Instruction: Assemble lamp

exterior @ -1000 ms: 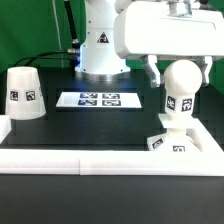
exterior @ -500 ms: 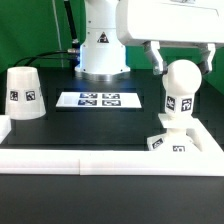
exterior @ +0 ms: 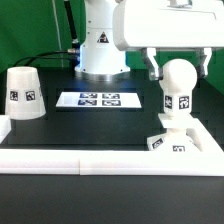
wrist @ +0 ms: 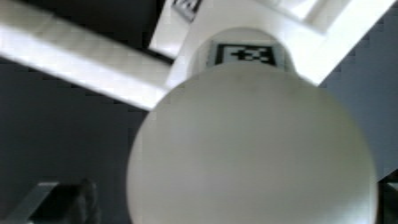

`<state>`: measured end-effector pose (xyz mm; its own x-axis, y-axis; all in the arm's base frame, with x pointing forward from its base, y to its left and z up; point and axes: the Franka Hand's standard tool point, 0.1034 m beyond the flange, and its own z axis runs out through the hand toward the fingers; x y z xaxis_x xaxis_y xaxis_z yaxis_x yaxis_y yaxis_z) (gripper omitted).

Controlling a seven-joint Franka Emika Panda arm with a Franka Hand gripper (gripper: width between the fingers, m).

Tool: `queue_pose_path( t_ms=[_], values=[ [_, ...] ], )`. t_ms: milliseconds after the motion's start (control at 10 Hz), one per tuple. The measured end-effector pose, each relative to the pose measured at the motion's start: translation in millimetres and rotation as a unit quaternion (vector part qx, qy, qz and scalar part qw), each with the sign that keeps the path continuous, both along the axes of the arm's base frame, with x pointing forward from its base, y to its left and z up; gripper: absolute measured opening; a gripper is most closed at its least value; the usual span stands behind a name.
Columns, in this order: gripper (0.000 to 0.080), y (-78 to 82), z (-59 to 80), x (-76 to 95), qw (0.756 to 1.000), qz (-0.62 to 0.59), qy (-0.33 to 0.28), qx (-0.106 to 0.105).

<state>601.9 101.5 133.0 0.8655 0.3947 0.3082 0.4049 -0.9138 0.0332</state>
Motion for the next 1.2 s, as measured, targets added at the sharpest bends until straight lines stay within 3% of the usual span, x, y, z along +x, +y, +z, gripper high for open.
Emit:
queue_pose_path(
  t_ms=[400, 800, 1000, 1100, 1200],
  values=[
    [0.0698, 6.9, -3.0, -3.4, 0.994, -0.001, 0.11, -0.008],
    [0.0698, 2.7, -16.7, -5.9, 0.995, 0.005, 0.096, -0.009],
    [0.0686, 2.5, -17.1, -6.0, 0.995, 0.007, 0.096, -0.009],
    [0.0576, 2.5, -17.1, -6.0, 0.995, 0.007, 0.096, -0.009],
    [0.0576, 2.5, -17.1, -6.0, 0.995, 0.006, 0.096, -0.009]
  ],
)
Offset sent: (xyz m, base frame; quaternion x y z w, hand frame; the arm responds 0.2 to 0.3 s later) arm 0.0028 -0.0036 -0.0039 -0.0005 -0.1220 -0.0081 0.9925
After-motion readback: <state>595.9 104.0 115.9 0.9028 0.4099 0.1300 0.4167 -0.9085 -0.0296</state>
